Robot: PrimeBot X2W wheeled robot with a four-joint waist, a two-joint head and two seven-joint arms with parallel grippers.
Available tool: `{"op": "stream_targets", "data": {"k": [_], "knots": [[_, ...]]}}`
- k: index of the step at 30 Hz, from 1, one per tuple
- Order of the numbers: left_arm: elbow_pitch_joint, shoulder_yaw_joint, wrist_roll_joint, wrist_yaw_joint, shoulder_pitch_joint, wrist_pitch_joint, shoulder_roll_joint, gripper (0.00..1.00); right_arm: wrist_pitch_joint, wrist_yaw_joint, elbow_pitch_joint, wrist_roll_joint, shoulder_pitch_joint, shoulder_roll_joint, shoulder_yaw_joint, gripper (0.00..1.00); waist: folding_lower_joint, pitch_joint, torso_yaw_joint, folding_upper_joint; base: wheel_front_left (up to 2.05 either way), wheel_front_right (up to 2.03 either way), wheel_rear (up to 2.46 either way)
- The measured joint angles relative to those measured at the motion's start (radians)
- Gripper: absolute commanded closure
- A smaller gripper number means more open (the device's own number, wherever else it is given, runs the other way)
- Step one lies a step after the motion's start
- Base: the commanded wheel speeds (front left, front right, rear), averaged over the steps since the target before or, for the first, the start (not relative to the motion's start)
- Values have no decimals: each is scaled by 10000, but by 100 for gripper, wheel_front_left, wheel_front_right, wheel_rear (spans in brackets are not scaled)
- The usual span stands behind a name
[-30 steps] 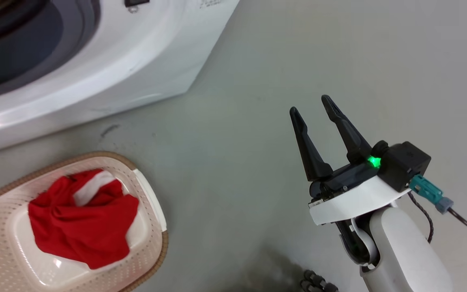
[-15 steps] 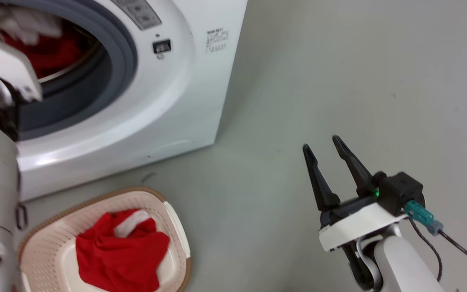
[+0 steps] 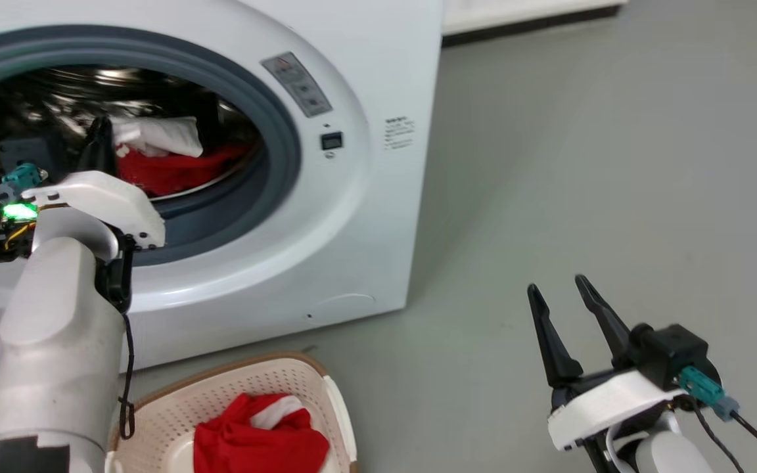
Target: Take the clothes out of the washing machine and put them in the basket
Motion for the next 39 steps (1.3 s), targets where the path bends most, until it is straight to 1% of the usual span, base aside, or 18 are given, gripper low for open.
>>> {"op": "stream_targets", "data": {"k": [5,12,17,23,26,29,33,36,39], "knots": [[-1747,240,-58,-4,974,0,-249,100,245,0,-274,-105,432,-4,-157,0,-1,-477,426,0,0,0,0],[-4872,339,8,146,2559,-13,-805,100,594,0,-846,-274,841,-4,-431,0,0,-920,953,0,0,0,0],[-7476,209,123,445,3490,-6,-1076,100,742,0,-1160,-349,1001,-2,-533,0,-1,-1035,1313,0,0,0,0],[-10713,46,326,819,4475,546,-1124,100,855,0,-1317,-362,1103,-2,-470,0,0,-992,1633,0,0,0,0],[-12063,10,431,1001,4867,836,-1141,100,863,0,-1361,-362,1128,-4,-479,0,0,-942,1731,0,0,0,0],[-12947,12,477,1152,5404,1160,-1137,100,878,0,-1404,-362,1132,-4,-431,0,0,-874,1756,0,0,0,0],[-13676,-35,481,1338,6218,1457,-1262,100,897,0,-1436,-362,1131,-4,-384,0,0,-758,1728,0,0,0,0],[-13676,-38,368,1478,6961,1615,-1365,100,897,0,-1463,-362,1128,-4,-362,0,1,-614,1714,0,0,0,0],[-13319,-19,201,1595,7723,1678,-1490,100,895,2,-1469,-362,1125,-2,-286,0,1,-460,1688,0,0,0,0]]}}
